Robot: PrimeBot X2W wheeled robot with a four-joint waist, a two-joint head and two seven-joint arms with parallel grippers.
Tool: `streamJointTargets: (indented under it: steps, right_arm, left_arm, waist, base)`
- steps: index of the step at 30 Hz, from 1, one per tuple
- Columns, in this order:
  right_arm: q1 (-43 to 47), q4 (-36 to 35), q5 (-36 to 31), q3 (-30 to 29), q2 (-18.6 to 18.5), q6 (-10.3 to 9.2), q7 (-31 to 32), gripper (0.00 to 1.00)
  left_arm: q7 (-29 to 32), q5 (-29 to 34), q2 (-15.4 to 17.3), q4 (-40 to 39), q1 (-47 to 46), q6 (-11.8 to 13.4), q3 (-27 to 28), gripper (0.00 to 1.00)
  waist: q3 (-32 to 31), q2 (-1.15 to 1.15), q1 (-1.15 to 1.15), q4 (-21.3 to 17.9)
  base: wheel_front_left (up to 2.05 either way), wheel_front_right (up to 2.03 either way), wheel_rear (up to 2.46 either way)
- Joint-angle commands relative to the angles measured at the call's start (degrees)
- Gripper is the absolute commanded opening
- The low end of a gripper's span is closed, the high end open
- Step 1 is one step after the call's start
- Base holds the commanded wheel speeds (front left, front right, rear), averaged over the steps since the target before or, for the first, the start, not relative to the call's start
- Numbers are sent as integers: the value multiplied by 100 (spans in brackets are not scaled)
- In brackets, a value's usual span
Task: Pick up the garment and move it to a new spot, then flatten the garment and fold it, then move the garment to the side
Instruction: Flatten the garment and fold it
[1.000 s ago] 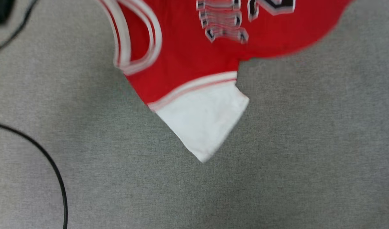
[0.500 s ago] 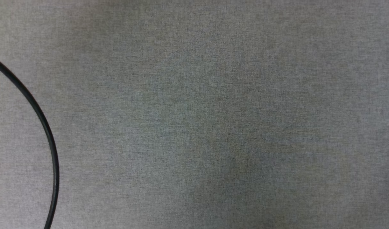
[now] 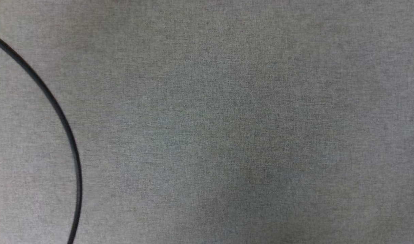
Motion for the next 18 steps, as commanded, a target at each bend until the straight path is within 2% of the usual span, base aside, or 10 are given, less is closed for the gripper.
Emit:
streamJointTargets:
  steps: [1,7,11,18]
  right_arm:
    - [245,77,146,93,31,-4,-154,0]
    - [1087,212,535,509,133,-4,-560,0]
    - [1745,163,734,917,161,-4,-732,0]
    - [3023,-96,1111,1553,-97,-5,-1016,0]
  left_arm:
    - [-83,-19,-38,71,265,-27,-50,0]
    - [-171,-88,31,24,1269,-55,-112,0]
    - [-179,-152,125,-307,2215,-66,-105,0]
    - [-182,-192,376,-1361,4254,191,55,0]
  waist:
    - [-56,0,-1,17]
    - [-312,0,-1,-25]
    - [-593,0,-1,-54]
    - [-1283,0,-1,-51]
  base:
    - [0,0,0]
    - [0,0,0]
    - [0,0,0]
    - [0,0,0]
